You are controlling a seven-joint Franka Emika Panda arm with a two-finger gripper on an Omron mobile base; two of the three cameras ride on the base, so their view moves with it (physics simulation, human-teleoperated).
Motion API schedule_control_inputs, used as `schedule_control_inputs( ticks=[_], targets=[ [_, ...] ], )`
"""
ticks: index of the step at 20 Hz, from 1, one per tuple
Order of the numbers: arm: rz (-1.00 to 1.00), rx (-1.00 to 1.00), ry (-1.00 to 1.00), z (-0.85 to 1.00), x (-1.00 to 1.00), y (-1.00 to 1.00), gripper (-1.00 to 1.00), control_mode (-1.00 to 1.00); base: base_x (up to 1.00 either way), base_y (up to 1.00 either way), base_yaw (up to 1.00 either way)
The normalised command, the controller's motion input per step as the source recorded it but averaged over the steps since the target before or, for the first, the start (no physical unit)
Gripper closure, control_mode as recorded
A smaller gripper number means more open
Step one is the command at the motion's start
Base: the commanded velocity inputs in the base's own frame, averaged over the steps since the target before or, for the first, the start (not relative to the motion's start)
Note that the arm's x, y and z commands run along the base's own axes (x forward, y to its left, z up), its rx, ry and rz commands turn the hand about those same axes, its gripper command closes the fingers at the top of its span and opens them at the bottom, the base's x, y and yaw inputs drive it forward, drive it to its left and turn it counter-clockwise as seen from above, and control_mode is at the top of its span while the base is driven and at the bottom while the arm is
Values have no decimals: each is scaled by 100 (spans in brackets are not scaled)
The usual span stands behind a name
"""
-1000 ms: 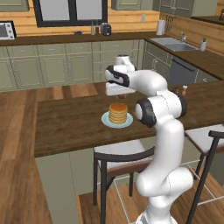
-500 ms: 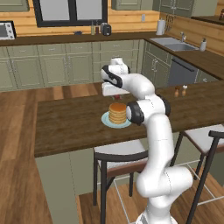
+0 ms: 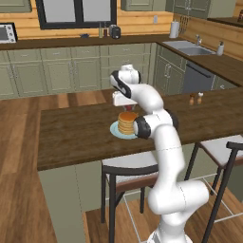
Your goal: Take the strawberry from the fridge and place it on top of the pancake, located on the dining counter.
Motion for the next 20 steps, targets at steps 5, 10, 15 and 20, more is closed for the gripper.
schedule_control_inputs(
  ticks=[5,10,15,20],
  targets=[
    [0,0,-4,-25,-24,3,100,-100,0,0,0],
    [0,0,-5,-10,-46,0,100,-100,0,0,0],
    [0,0,-2,-6,-53,0,100,-100,0,0,0],
    [0,1,-6,-8,-27,0,100,-100,0,0,0]
  ],
)
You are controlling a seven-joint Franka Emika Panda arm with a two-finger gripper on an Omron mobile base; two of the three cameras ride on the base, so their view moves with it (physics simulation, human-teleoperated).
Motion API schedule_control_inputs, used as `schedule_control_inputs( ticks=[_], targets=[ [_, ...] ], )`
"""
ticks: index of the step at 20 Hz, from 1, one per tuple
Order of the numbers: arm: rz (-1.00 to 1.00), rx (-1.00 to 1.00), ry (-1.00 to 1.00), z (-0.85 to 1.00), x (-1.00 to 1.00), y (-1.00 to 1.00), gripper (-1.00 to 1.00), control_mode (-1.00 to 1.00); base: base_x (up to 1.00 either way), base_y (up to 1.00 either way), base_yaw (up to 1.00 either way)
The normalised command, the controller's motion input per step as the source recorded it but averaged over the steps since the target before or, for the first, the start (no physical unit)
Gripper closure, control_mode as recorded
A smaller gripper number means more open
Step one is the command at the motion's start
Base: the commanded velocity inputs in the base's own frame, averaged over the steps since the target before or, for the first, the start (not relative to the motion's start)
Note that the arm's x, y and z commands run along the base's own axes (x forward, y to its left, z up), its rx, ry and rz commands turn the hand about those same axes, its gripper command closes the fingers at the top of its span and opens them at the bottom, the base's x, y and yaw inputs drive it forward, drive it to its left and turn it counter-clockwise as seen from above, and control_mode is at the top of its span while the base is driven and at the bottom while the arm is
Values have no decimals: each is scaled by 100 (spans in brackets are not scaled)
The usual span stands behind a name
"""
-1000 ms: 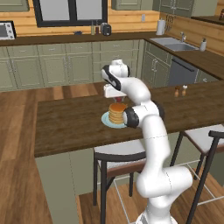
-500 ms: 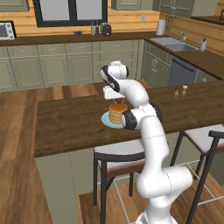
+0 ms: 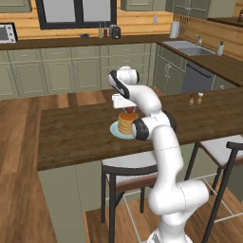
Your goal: Take the strawberry from the fridge and place it on top of the pancake, located on the dining counter.
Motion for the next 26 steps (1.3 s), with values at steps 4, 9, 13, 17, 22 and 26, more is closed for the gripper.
schedule_control_inputs(
  ticks=[4,9,13,17,22,26],
  targets=[
    [0,4,-11,-19,1,0,100,-100,0,0,0],
    [0,2,-11,-33,0,0,-100,-100,0,0,0],
    [0,2,-11,-17,0,0,-100,-100,0,0,0],
    [0,0,-9,-1,-4,0,-100,-100,0,0,0],
    [0,0,-9,0,-29,-3,-100,-100,0,0,0],
    [0,0,-14,3,-24,0,-100,-100,0,0,0]
  ],
)
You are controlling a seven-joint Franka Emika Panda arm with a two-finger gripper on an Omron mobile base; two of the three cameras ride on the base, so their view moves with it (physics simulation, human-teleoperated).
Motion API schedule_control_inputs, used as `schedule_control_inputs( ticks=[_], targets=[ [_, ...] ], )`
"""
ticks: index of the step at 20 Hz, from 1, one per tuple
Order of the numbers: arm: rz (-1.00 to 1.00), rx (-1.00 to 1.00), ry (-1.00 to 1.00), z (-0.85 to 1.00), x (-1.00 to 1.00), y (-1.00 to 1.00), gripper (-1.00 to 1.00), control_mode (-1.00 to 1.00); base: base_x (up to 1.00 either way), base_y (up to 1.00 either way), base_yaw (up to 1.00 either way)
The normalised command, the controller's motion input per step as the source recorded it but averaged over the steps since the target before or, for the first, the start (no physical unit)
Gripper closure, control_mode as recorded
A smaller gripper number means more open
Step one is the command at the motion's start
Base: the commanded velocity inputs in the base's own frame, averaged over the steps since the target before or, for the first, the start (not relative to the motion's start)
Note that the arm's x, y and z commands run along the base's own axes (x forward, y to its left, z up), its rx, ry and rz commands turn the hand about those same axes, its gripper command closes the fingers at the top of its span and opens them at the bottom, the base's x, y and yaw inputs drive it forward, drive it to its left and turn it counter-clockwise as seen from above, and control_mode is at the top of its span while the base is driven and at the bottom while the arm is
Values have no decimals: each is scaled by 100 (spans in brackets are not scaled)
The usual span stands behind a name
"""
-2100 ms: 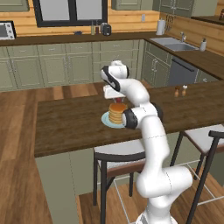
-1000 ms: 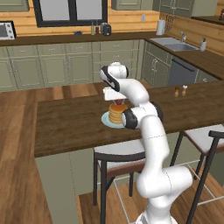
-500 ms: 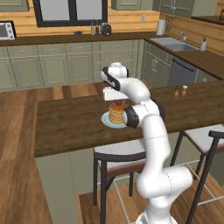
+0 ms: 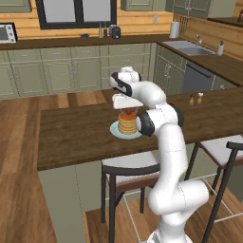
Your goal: Take the strawberry from the fridge and place it on top of the pancake, located on the dining counter.
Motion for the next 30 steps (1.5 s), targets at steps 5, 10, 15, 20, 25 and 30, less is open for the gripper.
schedule_control_inputs(
  ticks=[5,10,15,20,25,30],
  targets=[
    [0,3,-36,25,-59,-1,-100,-100,0,0,0],
    [0,13,-49,21,-57,-9,-100,-100,0,0,0],
    [0,13,-33,42,-63,-24,-100,-100,0,0,0],
    [0,12,-10,92,-76,-54,-100,-100,0,0,0],
    [2,13,-2,50,-88,-80,-100,-100,0,0,0],
    [7,10,-9,13,-100,-75,-100,-100,0,0,0]
  ],
)
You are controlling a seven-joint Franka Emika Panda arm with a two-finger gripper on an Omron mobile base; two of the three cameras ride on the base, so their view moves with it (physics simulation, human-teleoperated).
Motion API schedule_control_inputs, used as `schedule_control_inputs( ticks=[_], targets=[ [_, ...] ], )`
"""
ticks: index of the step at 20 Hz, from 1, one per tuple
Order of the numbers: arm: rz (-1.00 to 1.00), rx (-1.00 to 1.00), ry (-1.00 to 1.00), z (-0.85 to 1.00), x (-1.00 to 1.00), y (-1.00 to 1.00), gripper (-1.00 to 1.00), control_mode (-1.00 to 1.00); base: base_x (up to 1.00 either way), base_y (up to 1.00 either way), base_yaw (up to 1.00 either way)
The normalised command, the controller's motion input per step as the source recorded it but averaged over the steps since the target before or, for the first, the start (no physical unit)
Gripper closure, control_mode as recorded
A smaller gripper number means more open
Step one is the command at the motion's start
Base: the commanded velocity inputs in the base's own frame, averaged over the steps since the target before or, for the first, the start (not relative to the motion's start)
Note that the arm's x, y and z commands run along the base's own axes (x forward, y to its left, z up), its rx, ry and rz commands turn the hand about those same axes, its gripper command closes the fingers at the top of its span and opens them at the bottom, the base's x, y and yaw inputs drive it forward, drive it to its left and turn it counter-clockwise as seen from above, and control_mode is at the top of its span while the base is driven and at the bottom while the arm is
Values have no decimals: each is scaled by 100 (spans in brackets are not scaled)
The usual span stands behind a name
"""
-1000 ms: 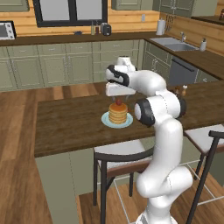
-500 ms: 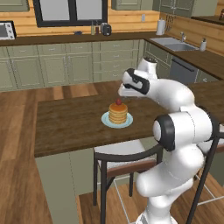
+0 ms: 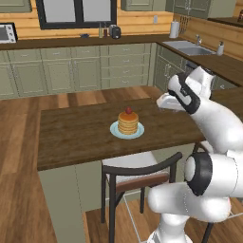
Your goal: Take the strawberry from the fridge and place it on top of the pancake, located on the dining counter.
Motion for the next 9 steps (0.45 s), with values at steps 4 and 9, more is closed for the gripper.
schedule_control_inputs(
  ticks=[4,9],
  targets=[
    [10,3,-8,11,-100,-52,-100,-100,0,0,0],
    [17,1,-12,2,-95,-24,-100,-100,0,0,0]
  ],
)
